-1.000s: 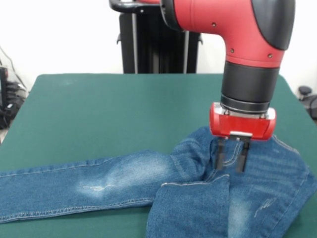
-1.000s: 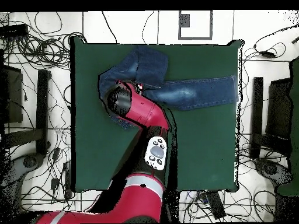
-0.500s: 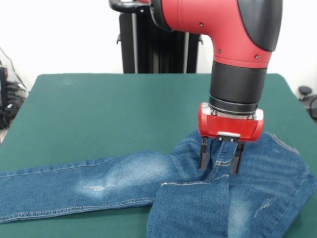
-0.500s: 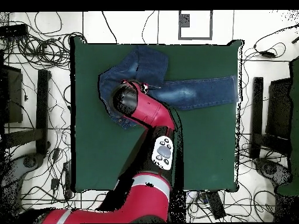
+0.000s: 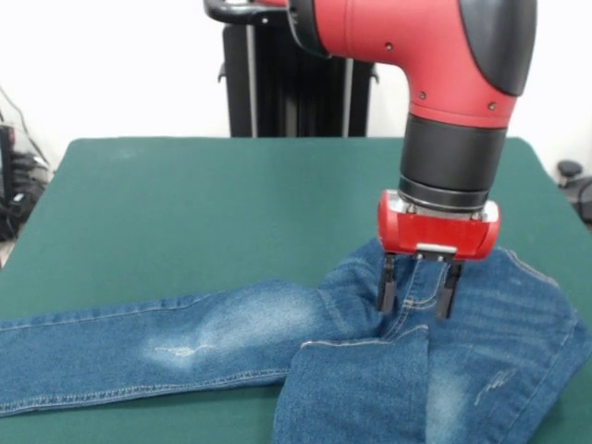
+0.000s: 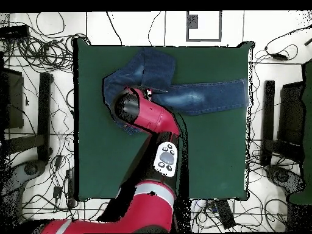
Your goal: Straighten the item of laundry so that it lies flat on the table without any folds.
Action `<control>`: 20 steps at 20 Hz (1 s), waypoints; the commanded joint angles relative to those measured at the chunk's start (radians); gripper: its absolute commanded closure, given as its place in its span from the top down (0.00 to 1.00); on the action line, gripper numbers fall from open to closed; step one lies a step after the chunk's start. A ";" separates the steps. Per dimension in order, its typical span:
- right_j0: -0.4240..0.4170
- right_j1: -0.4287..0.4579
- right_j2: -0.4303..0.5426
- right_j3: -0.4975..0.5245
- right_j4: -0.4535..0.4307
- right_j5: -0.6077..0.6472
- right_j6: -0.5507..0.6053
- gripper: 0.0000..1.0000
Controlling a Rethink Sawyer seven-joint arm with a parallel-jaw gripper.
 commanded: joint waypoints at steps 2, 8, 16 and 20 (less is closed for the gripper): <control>0.029 0.037 0.043 -0.031 -0.061 0.097 0.150 1.00; 0.021 0.063 0.039 -0.083 -0.075 0.117 0.142 1.00; -0.014 0.097 0.032 -0.187 -0.114 0.181 0.109 1.00; -0.018 0.117 0.024 -0.237 -0.125 0.217 0.115 1.00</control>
